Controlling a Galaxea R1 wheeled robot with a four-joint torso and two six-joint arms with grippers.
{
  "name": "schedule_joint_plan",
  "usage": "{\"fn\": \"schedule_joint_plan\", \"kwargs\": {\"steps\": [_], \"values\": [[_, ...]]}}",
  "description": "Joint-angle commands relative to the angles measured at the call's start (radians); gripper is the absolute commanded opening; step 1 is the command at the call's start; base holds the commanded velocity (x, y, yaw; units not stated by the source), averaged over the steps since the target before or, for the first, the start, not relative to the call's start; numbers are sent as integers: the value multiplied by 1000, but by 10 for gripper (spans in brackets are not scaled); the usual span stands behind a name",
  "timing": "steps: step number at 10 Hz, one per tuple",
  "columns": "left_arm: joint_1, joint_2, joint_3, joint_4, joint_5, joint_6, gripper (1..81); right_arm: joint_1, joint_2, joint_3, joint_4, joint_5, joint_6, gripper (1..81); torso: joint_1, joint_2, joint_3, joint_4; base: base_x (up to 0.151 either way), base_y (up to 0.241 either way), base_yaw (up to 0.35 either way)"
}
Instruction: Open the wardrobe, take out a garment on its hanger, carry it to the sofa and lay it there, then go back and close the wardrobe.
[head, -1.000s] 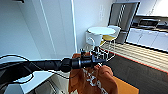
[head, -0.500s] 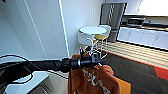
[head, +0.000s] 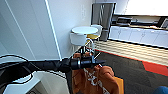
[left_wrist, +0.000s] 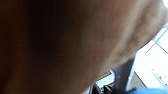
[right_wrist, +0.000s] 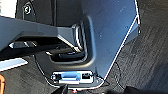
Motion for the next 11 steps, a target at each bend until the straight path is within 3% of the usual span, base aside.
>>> {"fn": "schedule_joint_plan", "kwargs": {"steps": [1,3,4,5,6,9,10,11], "values": [[-189,3,51,32,-73,7,10,6,-5,1,-3,-54,2,811,0,0,0,0,0,0,-232],[-187,2,54,32,-68,7,10,6,-5,1,-3,-54,2,811,0,0,0,0,0,0,-232],[-189,5,54,32,-68,7,10,4,-5,1,-5,-53,1,811,0,0,-32,0,0,0,-232],[-189,8,54,32,-68,7,10,4,-5,1,-5,-53,1,811,0,0,-94,0,0,0,-232],[-189,8,54,32,-68,7,10,6,-5,1,-5,-47,1,811,0,0,-6,0,0,0,-232],[-187,8,54,32,-68,7,10,4,-5,1,-5,-45,1,811,1,0,-36,0,0,0,-232],[-189,8,54,32,-68,7,10,4,-5,1,-5,-45,1,811,1,0,-14,0,0,0,-232],[-189,8,54,32,-68,7,10,4,-5,1,-6,-45,1,811,1,0,64,0,0,0,-232]]}}
